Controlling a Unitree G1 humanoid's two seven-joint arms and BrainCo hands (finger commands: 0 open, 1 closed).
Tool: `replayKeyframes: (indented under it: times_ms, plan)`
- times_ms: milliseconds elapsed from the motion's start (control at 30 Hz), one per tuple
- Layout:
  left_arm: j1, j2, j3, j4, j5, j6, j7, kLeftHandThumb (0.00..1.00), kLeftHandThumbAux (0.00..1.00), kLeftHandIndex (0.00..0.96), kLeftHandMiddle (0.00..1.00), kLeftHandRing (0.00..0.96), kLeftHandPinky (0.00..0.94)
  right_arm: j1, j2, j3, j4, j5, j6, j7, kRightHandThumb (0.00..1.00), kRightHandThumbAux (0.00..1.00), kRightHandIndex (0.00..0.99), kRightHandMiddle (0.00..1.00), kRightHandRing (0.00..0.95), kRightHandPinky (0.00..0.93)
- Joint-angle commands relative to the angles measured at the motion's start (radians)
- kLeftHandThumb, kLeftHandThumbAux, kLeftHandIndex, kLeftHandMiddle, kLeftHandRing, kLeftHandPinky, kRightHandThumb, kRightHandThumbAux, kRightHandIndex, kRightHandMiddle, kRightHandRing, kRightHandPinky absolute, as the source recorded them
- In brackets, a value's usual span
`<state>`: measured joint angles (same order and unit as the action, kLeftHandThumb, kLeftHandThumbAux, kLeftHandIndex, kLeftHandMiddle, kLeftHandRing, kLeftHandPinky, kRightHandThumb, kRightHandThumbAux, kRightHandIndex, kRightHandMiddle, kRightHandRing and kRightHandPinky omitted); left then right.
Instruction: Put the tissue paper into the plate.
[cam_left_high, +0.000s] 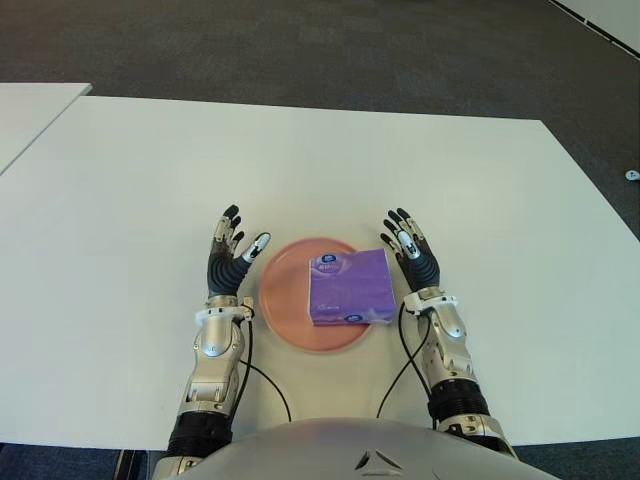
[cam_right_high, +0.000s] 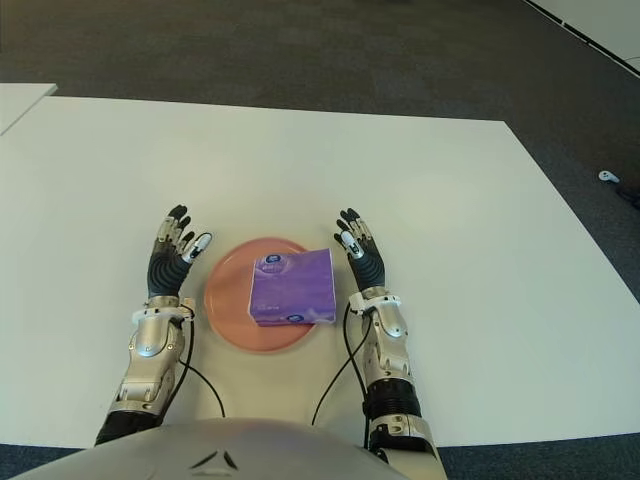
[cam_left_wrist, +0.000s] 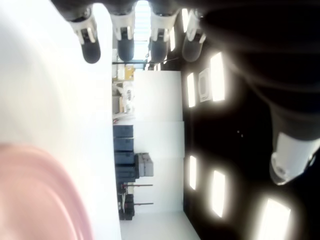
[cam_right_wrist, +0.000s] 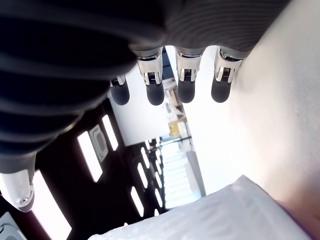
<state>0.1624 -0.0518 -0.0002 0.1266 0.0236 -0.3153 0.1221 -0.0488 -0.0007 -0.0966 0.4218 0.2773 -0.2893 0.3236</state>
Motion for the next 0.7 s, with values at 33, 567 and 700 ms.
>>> replayKeyframes:
  times_ms: [33,567,700]
  plan:
    - [0.018,0.016,0.004,-0.032,-0.063,0.13,-0.069,0.0,0.556,0.0,0.0,0.0,0.0,0.1,0.032,0.008,0.106,-0.01,0.087,-0.018,0.0,0.5,0.0,0.005,0.0,0.0]
    - [-0.043,0.111,0.053,0.015,-0.168,0.364,-0.228,0.0,0.544,0.0,0.0,0.0,0.0,0.113,0.037,0.018,0.086,-0.013,0.09,-0.032,0.0,0.517,0.0,0.005,0.0,0.0]
    - [-0.059,0.131,0.061,0.037,-0.16,0.379,-0.236,0.0,0.551,0.0,0.0,0.0,0.0,0.115,0.037,0.02,0.084,-0.012,0.09,-0.029,0.0,0.52,0.0,0.006,0.0,0.0]
